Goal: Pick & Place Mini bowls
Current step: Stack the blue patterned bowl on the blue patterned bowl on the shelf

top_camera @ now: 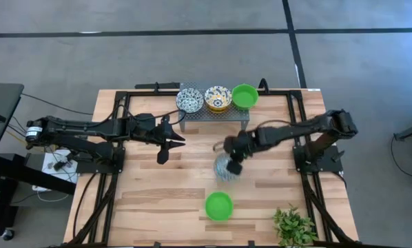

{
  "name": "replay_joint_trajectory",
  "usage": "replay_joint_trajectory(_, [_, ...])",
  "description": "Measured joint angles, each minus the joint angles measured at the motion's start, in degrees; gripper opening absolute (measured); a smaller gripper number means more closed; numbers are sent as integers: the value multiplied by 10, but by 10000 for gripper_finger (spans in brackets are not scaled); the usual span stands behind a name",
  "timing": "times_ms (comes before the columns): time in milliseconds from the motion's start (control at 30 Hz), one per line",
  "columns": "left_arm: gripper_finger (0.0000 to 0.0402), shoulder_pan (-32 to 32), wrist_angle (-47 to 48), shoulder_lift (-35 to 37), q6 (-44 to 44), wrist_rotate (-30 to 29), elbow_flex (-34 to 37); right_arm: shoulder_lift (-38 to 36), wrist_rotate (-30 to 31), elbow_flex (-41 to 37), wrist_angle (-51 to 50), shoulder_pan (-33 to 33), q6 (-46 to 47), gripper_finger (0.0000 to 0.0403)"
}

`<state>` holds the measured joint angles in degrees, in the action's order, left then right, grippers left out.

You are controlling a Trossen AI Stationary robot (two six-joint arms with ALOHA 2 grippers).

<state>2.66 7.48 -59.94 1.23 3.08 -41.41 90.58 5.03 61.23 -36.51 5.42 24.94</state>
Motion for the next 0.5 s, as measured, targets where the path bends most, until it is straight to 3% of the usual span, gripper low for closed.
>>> replay_joint_trajectory(233, [81, -5, -16, -29, 2, 52, -1, 39, -39, -1, 9, -102, 48, 18])
replay_joint_trajectory(367, [81, -19, -36, -68, 64, 54, 0, 55, -75, 4, -4, -131, 49, 23])
replay_joint_trajectory(500, [87, -38, -122, -127, 112, 53, -1, 75, -118, 10, -10, -146, 50, 9])
